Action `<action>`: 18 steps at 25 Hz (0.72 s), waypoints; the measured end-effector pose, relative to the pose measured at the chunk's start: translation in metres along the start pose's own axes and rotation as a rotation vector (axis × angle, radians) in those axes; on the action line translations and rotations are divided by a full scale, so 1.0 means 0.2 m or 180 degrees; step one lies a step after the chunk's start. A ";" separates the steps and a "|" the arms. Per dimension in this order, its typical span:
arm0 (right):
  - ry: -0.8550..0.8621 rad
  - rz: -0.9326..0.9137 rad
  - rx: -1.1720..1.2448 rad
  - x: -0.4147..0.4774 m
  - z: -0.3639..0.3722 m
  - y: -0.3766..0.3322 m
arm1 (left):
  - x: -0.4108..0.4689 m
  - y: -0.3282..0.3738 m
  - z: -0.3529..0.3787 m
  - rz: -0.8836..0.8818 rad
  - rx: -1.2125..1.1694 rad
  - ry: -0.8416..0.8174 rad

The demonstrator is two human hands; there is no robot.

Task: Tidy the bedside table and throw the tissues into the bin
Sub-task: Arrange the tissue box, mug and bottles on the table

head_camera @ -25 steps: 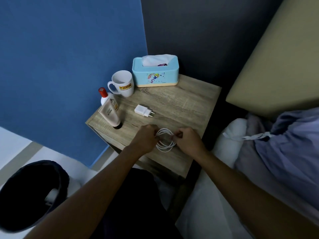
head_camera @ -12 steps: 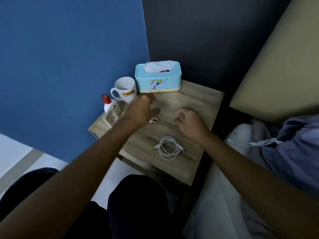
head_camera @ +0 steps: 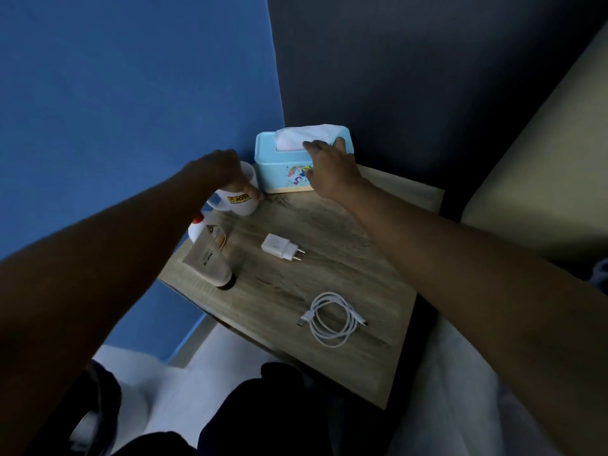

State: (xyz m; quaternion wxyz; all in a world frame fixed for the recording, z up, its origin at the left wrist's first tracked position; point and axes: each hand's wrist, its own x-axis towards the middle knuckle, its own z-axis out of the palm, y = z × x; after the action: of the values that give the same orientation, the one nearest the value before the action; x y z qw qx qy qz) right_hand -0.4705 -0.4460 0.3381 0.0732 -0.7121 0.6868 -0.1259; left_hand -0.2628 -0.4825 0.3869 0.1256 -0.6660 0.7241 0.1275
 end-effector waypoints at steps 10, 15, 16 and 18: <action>-0.0072 0.0086 -0.0392 -0.02 -0.07 0.22 | 0.13 0.09 -0.10 0.0569 0.0461 -0.0062; -0.0008 0.0475 0.0004 -0.26 -0.14 0.37 | 0.18 0.21 -0.14 0.1075 0.0807 -0.0005; 0.0059 0.0562 0.0073 -0.31 -0.14 0.40 | 0.19 0.23 -0.15 0.1114 0.0818 0.0002; 0.0149 0.0732 0.0117 -0.42 -0.17 0.44 | 0.20 0.27 -0.16 0.1183 0.0860 -0.0023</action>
State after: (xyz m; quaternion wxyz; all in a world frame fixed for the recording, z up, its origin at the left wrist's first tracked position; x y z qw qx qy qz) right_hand -0.5665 -0.3646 0.3388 0.0842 -0.6240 0.7630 -0.1459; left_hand -0.3212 -0.5272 0.4039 0.1907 -0.4979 0.8444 0.0528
